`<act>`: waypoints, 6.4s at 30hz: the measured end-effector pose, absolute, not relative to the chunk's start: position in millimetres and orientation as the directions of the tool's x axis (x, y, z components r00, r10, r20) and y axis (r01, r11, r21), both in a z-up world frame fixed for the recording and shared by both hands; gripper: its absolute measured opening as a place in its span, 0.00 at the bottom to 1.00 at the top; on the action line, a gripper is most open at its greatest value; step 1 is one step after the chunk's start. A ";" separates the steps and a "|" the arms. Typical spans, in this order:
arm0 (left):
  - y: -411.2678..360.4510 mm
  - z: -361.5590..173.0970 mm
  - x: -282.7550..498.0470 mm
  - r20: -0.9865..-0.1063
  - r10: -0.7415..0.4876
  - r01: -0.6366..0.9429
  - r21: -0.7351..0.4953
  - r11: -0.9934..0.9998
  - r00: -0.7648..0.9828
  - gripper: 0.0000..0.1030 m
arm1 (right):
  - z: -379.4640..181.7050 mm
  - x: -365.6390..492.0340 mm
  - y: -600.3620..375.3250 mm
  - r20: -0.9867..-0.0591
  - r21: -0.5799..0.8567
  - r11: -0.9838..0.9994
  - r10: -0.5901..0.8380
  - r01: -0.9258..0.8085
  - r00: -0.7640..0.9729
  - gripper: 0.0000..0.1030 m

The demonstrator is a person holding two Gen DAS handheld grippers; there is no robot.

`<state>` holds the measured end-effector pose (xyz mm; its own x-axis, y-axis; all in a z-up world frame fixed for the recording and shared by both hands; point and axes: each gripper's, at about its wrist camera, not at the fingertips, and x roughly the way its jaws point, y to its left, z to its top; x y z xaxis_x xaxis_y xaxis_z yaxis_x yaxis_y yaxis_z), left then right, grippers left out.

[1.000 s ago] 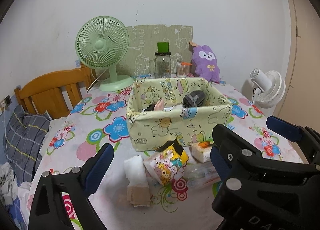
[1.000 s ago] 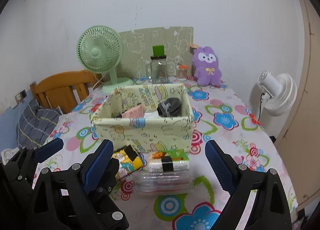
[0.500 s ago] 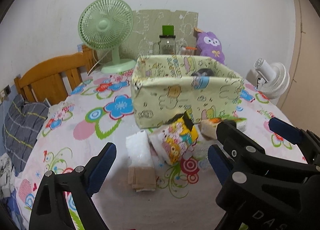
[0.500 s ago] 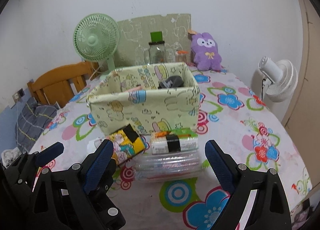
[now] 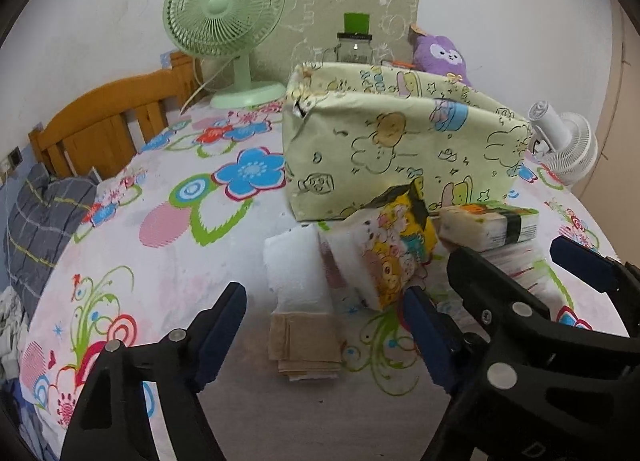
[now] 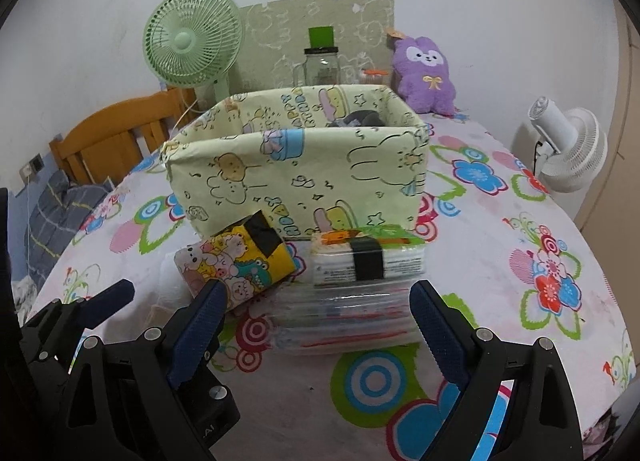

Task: Organize soft objects
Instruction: 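Grasp the white rolled item with beige cloth using the left tool, then grasp the green-and-white tissue pack with the right tool, then carry the white rolled item and tissue pack over the basket with both tools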

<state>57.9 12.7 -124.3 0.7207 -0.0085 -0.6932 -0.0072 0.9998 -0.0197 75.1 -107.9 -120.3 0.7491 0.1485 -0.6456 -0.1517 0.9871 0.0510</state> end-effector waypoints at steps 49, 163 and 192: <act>-0.3 -114.4 49.5 -0.679 0.045 -0.056 0.005 0.998 0.732 0.25 | -117.0 84.9 -135.4 -0.650 0.102 0.990 0.141 -0.098 0.747 0.92; -27.5 -0.6 99.0 -0.527 -0.071 0.081 -0.003 0.997 0.847 0.25 | -1.1 112.3 -137.5 -0.492 0.086 0.994 0.096 -0.061 0.865 0.71; -27.5 -50.2 179.5 -0.655 -0.102 0.135 0.000 0.991 0.749 0.56 | -50.0 197.8 -132.7 -0.585 0.098 0.991 0.129 -0.088 0.801 0.71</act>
